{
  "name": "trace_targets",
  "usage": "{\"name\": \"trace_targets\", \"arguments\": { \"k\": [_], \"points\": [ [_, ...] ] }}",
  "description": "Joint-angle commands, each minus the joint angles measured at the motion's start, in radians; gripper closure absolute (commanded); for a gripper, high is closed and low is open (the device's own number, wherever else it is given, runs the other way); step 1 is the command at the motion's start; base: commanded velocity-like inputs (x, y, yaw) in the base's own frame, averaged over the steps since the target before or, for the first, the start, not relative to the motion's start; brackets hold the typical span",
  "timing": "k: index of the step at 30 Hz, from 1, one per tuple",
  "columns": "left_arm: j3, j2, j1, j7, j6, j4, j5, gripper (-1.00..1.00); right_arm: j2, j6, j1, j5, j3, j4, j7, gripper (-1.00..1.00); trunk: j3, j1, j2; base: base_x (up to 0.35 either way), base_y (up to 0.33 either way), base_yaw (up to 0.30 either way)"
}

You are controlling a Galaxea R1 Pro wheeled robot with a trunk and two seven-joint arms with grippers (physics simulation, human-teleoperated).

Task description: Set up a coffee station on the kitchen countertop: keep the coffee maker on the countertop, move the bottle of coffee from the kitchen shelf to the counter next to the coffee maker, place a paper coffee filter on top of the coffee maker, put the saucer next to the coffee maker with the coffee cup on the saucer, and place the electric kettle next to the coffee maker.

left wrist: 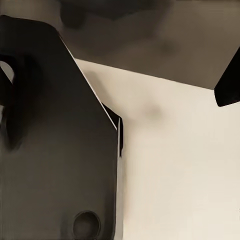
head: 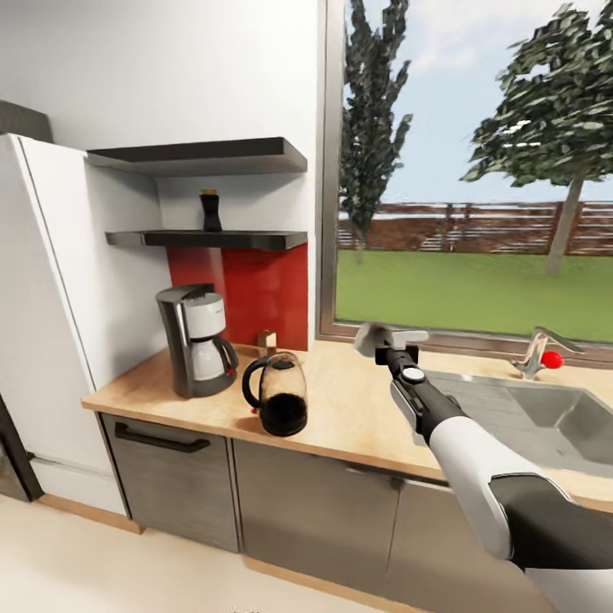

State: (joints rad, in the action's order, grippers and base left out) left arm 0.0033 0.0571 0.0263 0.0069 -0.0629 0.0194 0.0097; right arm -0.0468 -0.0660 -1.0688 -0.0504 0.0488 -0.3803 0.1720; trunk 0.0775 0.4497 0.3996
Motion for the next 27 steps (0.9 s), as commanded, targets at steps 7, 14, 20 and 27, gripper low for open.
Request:
{"name": "trace_targets", "arguments": {
  "k": [7, 14, 20, 27],
  "points": [
    [0.005, 0.001, 0.001, 0.001, -0.005, 0.003, 0.002, -1.0, 0.001, -0.001, 0.0, -0.003, 0.005, 0.001, 0.006, 1.0, 0.0, 0.0, 0.0, -0.056, -0.069, 0.178],
    [0.003, 0.0, 0.001, 0.001, -0.005, 0.002, 0.001, -1.0, 0.001, -0.001, 0.0, -0.003, 0.005, 0.001, 0.006, 1.0, 0.0, 0.0, 0.0, -0.029, -0.136, 0.01],
    [0.003, -0.001, 0.001, 0.001, -0.005, 0.004, 0.002, -1.0, 0.001, -0.001, 0.0, -0.003, 0.005, 0.001, 0.006, 1.0, 0.0, 0.0, 0.0, -0.001, -0.251, 0.0],
    [0.004, 0.0, 0.001, 0.001, -0.005, 0.004, 0.005, -1.0, 0.001, -0.001, 0.0, -0.003, 0.005, 0.001, 0.006, 1.0, 0.0, 0.0, 0.0, 0.0, -0.269, 0.0]
  ]
}}
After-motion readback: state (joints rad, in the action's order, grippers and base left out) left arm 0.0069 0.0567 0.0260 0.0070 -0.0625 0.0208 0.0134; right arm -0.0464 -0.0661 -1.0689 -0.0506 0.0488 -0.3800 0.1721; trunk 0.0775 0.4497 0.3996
